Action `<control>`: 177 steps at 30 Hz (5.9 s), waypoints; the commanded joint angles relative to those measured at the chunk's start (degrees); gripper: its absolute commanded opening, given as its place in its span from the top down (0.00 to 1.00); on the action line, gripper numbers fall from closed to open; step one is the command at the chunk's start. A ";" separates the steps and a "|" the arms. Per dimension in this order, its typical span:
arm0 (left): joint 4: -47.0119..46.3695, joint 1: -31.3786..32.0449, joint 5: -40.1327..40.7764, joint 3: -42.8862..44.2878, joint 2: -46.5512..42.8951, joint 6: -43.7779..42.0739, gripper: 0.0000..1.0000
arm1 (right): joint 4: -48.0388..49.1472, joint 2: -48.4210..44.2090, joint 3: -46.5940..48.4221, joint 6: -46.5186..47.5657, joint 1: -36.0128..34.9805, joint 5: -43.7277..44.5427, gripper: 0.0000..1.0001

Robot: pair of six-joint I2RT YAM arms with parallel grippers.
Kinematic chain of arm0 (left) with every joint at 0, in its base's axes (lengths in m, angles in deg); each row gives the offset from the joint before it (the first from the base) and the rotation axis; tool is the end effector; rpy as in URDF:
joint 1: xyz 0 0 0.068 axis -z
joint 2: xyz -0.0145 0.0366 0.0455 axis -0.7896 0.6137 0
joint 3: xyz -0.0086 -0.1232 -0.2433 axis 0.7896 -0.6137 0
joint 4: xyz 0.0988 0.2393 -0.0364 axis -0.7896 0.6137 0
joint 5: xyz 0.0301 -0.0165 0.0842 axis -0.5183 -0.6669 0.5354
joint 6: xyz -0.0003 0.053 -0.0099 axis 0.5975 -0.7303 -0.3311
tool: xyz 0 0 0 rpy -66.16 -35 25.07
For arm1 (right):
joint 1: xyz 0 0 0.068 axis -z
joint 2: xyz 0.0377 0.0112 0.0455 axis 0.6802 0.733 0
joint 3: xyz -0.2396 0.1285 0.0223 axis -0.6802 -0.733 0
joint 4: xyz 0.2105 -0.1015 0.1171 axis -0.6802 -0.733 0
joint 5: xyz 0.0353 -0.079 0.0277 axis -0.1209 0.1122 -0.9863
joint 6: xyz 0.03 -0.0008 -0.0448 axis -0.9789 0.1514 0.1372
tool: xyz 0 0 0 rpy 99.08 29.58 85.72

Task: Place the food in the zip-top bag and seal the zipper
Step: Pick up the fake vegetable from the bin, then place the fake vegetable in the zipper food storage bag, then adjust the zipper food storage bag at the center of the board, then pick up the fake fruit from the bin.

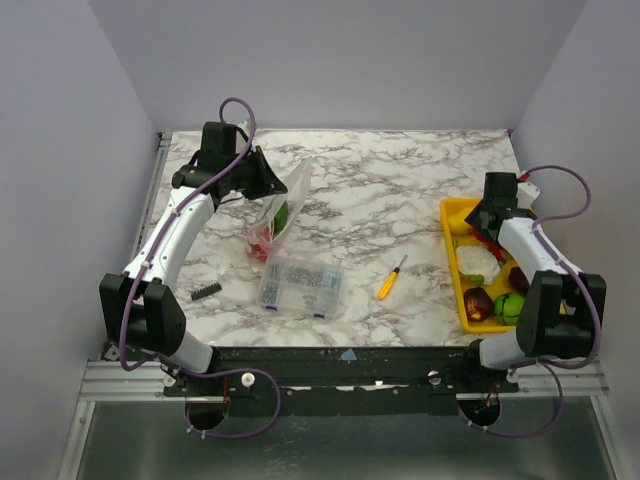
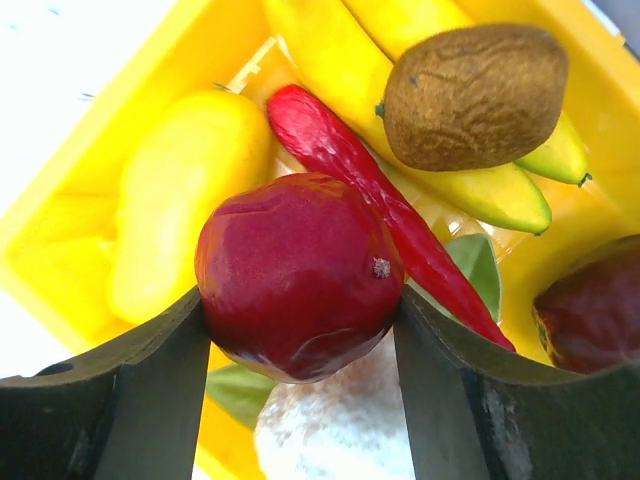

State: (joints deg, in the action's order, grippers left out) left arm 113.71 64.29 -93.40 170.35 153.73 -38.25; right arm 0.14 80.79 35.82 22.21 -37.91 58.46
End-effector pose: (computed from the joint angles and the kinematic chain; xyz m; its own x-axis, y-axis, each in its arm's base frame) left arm 0.3248 -0.0861 0.3463 -0.8082 -0.3347 -0.4845 0.0912 0.7416 -0.6646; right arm 0.3003 -0.0410 0.2153 -0.5085 0.5351 -0.6746 0.7070 0.7067 0.0276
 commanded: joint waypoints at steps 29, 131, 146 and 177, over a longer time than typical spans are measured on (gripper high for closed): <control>-2.18 0.96 -3.76 -0.99 -0.04 0.43 1.00 | 33.70 -3.33 16.72 -0.46 -43.84 -38.36 0.65; 7.06 0.08 8.72 7.38 7.82 -0.99 1.00 | -3.41 -13.22 21.21 1.36 -55.56 8.50 0.06; 4.09 -0.71 9.20 5.68 -0.70 -1.32 1.00 | -14.79 -15.83 15.52 -6.51 -35.00 7.90 0.00; 1.16 -0.70 1.65 -0.72 -0.81 -2.07 1.00 | -43.42 -22.51 -1.62 -35.14 -9.52 0.10 0.05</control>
State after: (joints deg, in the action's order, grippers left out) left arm 115.74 63.76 -89.92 168.84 154.78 -39.67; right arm -35.01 57.55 37.02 -2.99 -47.62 58.37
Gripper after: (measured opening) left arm 0.012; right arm 0.958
